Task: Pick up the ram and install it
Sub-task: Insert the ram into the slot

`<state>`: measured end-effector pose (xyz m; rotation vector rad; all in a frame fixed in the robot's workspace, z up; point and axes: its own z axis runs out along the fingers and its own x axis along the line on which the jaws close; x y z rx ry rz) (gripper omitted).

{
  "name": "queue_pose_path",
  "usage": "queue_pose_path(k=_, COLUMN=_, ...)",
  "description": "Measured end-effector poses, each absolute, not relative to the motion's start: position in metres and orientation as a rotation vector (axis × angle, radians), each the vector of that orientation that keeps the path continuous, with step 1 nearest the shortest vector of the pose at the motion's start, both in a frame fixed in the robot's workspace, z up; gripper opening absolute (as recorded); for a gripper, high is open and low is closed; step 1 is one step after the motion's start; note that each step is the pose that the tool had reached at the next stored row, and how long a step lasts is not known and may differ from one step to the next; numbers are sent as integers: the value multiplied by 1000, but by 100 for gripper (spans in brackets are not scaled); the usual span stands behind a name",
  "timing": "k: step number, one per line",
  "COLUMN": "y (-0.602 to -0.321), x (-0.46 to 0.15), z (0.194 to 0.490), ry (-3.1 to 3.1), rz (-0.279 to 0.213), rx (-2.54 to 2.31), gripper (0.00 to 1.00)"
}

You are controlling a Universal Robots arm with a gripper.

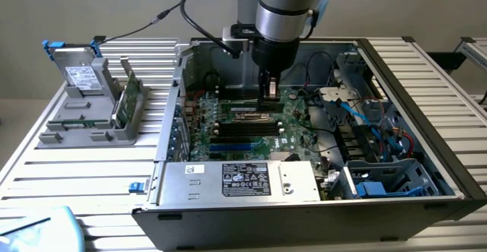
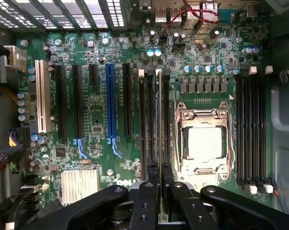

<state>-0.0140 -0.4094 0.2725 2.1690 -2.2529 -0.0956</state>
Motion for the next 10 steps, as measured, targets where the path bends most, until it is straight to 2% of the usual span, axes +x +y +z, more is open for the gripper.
queue_pose_path(k=10, y=-409, x=-14, z=265, ry=-2243, rz=-94, rx=2158, gripper=14)
